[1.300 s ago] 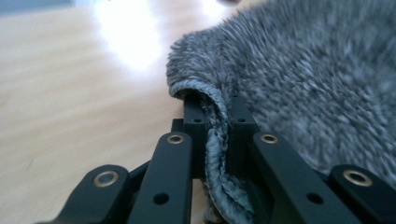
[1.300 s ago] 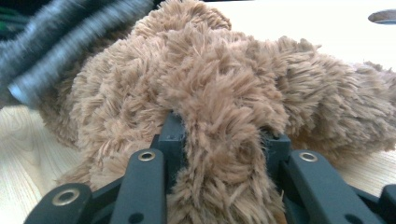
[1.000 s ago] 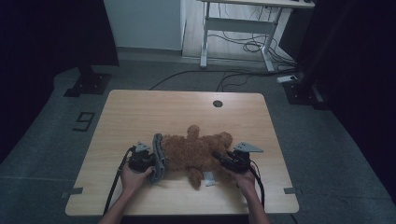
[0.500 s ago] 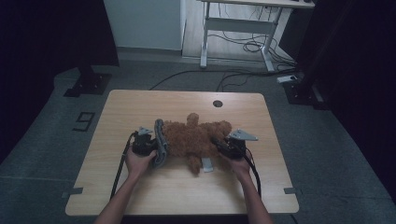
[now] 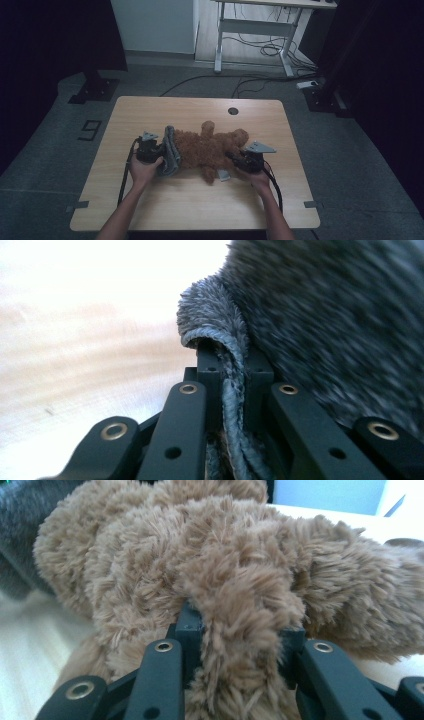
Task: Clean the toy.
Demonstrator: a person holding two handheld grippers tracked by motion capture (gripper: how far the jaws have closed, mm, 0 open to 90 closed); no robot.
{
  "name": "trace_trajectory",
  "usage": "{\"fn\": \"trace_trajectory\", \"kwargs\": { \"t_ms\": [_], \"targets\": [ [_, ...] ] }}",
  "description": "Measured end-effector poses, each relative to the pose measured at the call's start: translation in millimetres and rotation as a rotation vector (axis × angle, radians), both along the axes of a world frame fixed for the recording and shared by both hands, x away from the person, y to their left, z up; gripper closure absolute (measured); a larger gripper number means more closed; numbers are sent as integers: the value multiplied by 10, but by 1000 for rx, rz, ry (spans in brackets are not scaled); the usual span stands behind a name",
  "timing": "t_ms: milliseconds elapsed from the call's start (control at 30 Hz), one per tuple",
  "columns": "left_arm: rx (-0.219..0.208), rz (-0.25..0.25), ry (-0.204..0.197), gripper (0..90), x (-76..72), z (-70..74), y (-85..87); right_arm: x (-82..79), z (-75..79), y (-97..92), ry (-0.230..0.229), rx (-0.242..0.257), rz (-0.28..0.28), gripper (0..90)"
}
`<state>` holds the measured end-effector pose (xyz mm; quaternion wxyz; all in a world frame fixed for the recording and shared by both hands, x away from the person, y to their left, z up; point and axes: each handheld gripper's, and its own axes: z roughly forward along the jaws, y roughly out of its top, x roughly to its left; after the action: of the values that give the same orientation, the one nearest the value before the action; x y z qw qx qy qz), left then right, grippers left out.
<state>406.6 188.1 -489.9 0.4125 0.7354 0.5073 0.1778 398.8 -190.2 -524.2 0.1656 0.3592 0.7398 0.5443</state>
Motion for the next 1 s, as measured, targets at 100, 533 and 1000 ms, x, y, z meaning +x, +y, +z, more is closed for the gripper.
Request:
{"fn": "trace_trajectory", "kwargs": {
  "t_ms": [100, 533, 1000],
  "targets": [
    [-5, -14, -57, 817, -34, 262, -45, -76, -25, -20, 8, -11, 19, 657],
    [3, -143, -169, 814, 90, 751, -752, -223, -96, -26, -5, -13, 35, 657],
    [121, -151, -58, 810, 140, 284, -865, -285, -79, -23, -5, -41, 46, 603]
  ]
}}
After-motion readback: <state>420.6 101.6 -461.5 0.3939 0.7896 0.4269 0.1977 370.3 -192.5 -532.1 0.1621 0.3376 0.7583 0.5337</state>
